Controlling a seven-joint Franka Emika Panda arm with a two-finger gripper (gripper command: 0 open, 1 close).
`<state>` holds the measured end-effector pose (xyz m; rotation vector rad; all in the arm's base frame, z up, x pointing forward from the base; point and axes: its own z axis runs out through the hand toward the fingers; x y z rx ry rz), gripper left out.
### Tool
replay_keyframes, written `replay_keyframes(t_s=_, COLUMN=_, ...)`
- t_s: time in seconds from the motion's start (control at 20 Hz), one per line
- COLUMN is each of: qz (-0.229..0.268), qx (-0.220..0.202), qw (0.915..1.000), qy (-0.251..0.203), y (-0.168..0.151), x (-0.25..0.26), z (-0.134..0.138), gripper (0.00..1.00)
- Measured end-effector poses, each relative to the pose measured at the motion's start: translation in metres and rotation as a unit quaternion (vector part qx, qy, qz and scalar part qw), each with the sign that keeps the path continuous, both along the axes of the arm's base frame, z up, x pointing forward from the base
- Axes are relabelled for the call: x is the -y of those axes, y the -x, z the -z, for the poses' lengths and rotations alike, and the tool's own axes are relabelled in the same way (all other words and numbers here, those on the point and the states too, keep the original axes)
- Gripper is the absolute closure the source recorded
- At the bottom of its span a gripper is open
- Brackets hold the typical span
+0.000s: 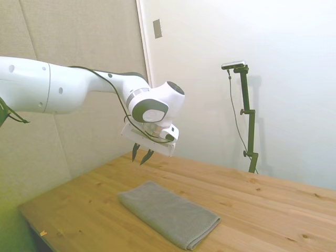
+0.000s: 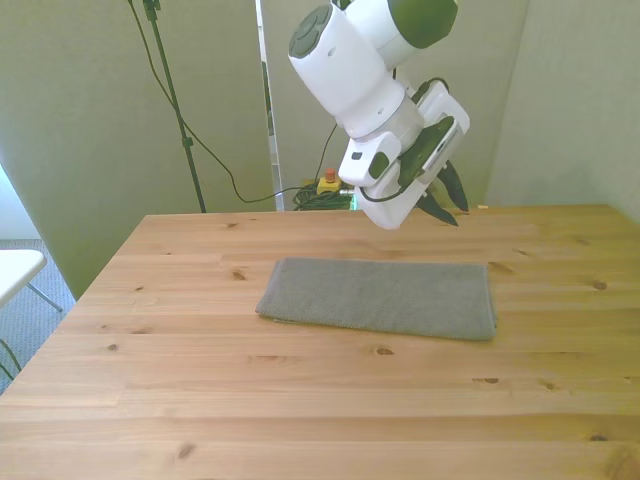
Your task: Unfold the towel
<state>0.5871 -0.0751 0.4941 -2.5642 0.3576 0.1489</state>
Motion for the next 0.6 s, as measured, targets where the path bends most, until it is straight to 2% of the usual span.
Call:
replay_keyframes(t_s=0.15, qz=0.053, qx=0.005, qw=0.9971, qy=0.055, y=0.019, x=-0.004, z=-0.005, gripper=0.0)
replay_keyframes(t_s=0.3, qz=0.103, qx=0.008, qw=0.9892, qy=0.104, y=0.053, x=-0.014, z=-0.01, gripper=0.0)
replay_keyframes(t_s=0.45, qz=0.154, qx=-0.002, qw=0.9767, qy=0.149, y=0.101, x=-0.022, z=-0.018, gripper=0.0)
replay_keyframes(t_s=0.6, qz=0.207, qx=-0.016, qw=0.9586, qy=0.195, y=0.154, x=-0.03, z=-0.015, gripper=0.0)
